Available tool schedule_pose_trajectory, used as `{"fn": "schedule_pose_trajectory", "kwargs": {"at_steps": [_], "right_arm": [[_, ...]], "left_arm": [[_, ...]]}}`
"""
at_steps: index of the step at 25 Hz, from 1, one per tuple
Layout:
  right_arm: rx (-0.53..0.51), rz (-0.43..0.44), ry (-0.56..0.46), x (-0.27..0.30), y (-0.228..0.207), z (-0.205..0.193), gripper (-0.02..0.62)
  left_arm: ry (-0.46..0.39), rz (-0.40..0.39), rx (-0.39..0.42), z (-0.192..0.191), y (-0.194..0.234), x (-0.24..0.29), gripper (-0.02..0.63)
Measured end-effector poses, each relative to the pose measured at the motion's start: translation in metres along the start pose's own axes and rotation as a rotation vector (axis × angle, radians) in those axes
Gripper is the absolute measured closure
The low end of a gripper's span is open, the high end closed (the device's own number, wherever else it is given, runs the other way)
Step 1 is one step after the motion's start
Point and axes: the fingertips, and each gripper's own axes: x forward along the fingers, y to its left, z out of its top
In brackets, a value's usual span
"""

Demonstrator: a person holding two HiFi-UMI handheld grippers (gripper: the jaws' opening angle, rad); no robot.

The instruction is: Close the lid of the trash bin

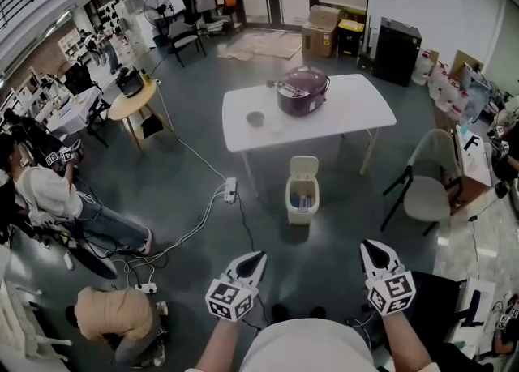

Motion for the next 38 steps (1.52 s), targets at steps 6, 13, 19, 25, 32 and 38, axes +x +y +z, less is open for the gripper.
{"fn": "schedule_pose_trajectory", "kwargs": {"at_steps": [6, 13, 19, 25, 32, 38], "right_arm": [[0.005, -0.017, 0.006, 0.001, 0.013, -0.001, 0.53], [0.007, -0.042, 0.021, 0.007, 0.031, -0.005, 0.489], [0.024, -0.064, 0.058, 0.004, 0.039, -0.019, 0.486], [0.038, -0.06, 0.076, 0.006, 0.044, -0.025, 0.491], [0.058, -0.033, 0.095, 0.031, 0.023, -0.039, 0.491], [0.048, 0.011, 0.106, 0.072, -0.014, -0.033, 0.494]], "left_arm": [[0.013, -0.019, -0.006, -0.006, 0.007, -0.008, 0.594], [0.028, -0.051, 0.003, -0.014, 0.019, -0.016, 0.594], [0.041, -0.073, 0.003, -0.023, 0.025, -0.021, 0.594], [0.052, -0.07, -0.027, -0.03, 0.035, -0.024, 0.594], [0.077, -0.044, -0.047, -0.037, 0.044, -0.004, 0.594], [0.091, -0.002, -0.066, -0.03, 0.053, 0.038, 0.594]]}}
